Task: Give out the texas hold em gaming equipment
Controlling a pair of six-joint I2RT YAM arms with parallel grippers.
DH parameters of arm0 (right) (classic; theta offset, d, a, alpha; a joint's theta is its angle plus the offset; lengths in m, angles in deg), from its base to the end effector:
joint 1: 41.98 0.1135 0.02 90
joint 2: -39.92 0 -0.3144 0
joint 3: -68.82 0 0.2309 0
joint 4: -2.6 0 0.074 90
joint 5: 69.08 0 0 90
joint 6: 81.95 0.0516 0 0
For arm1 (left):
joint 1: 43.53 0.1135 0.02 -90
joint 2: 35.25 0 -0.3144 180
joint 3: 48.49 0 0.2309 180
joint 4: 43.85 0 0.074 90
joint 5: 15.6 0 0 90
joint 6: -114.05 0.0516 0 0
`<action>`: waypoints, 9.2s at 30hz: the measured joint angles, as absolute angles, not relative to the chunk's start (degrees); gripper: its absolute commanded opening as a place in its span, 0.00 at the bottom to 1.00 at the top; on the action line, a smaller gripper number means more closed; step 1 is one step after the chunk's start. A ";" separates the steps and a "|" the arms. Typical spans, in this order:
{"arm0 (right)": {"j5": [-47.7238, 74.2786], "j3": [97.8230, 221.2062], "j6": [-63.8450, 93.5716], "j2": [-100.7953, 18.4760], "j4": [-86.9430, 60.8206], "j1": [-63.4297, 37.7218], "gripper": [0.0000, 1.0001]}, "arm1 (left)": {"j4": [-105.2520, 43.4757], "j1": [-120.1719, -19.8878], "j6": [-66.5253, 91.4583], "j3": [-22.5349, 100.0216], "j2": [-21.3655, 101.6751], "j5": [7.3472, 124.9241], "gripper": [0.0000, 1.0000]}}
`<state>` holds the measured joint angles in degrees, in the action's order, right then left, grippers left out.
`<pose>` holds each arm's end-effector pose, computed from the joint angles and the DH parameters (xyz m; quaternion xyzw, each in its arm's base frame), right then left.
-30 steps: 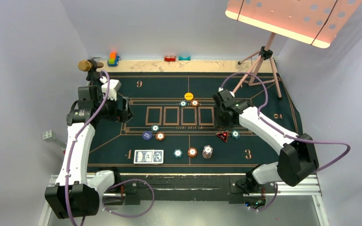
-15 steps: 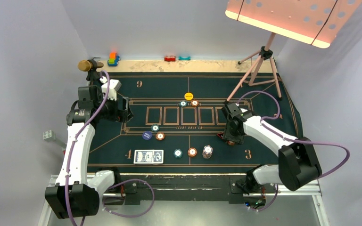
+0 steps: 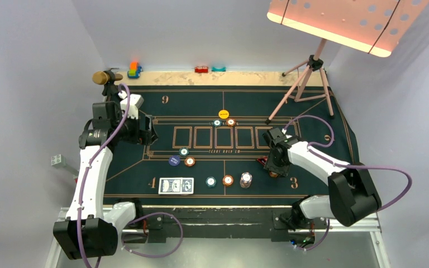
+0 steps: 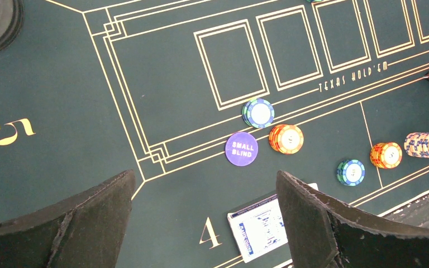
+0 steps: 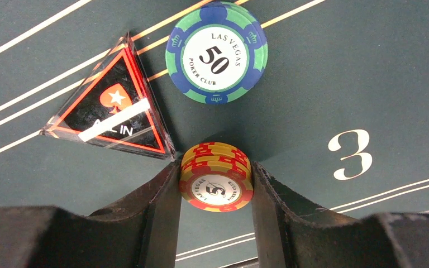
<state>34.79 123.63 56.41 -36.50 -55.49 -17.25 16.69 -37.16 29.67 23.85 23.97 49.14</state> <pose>0.1714 0.0653 0.2120 0.2130 0.9655 -0.0436 0.1432 0.1670 -0.0035 0.3472 0.0734 0.9097 -0.1656 0.3736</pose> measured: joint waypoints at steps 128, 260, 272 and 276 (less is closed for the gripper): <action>33.56 169.75 43.49 -64.09 -61.87 11.25 0.17 | 16.69 -37.12 29.65 23.83 23.25 49.10 1.00; 27.66 134.01 46.22 -41.46 -56.19 9.02 0.37 | 16.69 -36.85 29.67 23.83 23.10 49.12 1.00; 27.81 134.95 46.22 -41.44 -57.98 9.02 0.19 | 16.67 -36.85 29.67 23.83 23.01 49.12 1.00; 28.21 138.58 45.98 -41.44 -60.39 9.02 0.18 | 16.69 -36.83 29.67 23.83 23.01 49.10 1.00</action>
